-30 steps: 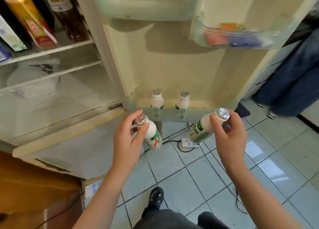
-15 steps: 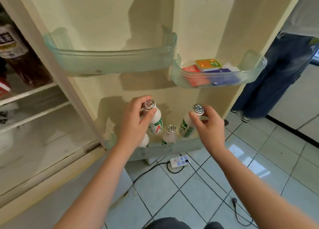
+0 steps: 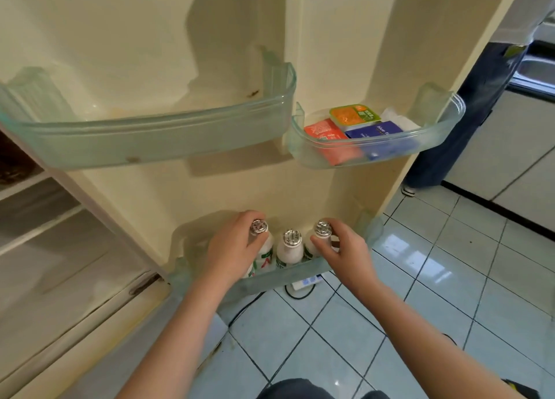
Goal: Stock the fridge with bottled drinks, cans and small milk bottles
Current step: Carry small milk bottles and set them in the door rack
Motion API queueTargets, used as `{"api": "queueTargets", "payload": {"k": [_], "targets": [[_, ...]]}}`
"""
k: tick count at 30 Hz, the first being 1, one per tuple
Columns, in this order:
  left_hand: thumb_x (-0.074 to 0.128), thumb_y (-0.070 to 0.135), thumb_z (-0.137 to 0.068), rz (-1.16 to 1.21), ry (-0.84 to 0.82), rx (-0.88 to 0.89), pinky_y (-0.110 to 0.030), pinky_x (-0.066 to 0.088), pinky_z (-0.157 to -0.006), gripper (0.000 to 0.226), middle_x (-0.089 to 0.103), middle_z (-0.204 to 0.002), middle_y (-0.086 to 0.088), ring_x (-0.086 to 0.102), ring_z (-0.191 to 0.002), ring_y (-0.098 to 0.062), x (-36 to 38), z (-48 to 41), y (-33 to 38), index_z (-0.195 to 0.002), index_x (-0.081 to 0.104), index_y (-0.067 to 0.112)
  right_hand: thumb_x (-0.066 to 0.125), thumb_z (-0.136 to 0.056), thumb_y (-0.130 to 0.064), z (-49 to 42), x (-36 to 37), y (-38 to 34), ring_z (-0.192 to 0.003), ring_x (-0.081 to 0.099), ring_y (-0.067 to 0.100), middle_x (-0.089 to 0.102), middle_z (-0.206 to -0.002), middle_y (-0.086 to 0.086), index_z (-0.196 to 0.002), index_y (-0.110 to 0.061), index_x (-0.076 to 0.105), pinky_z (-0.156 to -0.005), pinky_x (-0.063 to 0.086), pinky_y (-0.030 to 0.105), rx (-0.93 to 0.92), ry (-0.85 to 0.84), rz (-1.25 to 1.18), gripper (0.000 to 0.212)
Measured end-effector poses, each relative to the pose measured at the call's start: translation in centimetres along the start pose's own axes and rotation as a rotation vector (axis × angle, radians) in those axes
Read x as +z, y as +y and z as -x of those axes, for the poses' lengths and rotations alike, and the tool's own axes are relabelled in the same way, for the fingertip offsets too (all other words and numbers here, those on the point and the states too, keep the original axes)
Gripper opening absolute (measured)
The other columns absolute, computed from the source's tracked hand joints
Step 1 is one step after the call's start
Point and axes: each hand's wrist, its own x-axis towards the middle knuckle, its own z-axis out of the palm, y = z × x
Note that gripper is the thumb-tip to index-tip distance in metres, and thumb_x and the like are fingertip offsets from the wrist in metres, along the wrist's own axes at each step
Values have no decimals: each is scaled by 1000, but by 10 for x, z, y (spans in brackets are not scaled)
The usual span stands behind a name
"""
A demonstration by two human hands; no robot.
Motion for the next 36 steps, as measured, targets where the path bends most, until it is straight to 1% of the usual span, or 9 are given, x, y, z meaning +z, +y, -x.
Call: {"api": "queueTargets", "payload": {"k": [6,9,15,19,23,26,29,32,36], "targets": [[59,36,-88,77,-50,-36,-19,39,-75,53,48,-114,25,51,-92,2,5,3,-8,-136,37,36,62,-85,-42,-2,3,0,-98,58,6,64,-107,-10,-118,-22,61,-84,50,24,35,1,-1,39],[62,30,-87,210,-4,-53,-29,46,-89,63,48,-121,22,52,-111,-3,3,6,-11,-143,32,28,62,-85,-41,1,2,-1,-97,55,2,62,-108,-12,-118,-22,61,-79,41,11,33,0,12,38],[53,15,-87,313,556,146,-28,40,-97,40,54,-118,5,52,-112,-12,-3,33,8,-126,45,16,55,-87,-45,29,-4,-1,-104,52,-1,60,-113,-13,-109,-22,64,-83,44,22,22,208,10,33],[50,10,-85,254,612,429,-22,38,-93,28,55,-105,-4,51,-97,-17,15,57,23,-112,51,4,56,-91,-28,64,-7,14,-95,54,-3,61,-102,-14,-97,-21,66,-77,41,8,57,294,35,14],[49,13,-85,495,282,379,-17,45,-73,26,56,-91,7,53,-79,-5,63,80,34,-111,51,12,57,-91,-21,108,-8,50,-86,57,-6,64,-91,-20,-88,-35,62,-64,41,6,358,87,-43,15],[47,18,-90,418,-131,272,-10,41,-76,30,58,-96,9,54,-83,0,113,96,31,-120,53,18,56,-91,-25,153,-13,89,-79,57,-3,63,-90,-19,-92,-34,62,-65,40,13,593,-108,22,11],[53,22,-93,280,-596,43,-14,41,-81,29,55,-105,15,52,-88,6,167,112,18,-121,59,23,54,-91,-27,211,-22,127,-78,57,7,62,-93,-12,-106,-24,63,-67,41,19,812,-216,120,18],[54,27,-94,225,-967,-342,-23,44,-82,28,59,-111,5,57,-92,-7,210,132,11,-121,58,18,51,-91,-24,274,-34,158,-89,62,17,67,-102,-1,-111,-18,63,-78,46,25,1029,-257,129,24],[47,24,-95,155,-1058,-601,-24,37,-59,14,59,-98,-2,55,-78,-13,242,165,16,-99,58,15,50,-91,-25,359,-56,185,-95,63,20,68,-105,3,-111,-15,63,-79,44,24,1244,-272,96,26]]}}
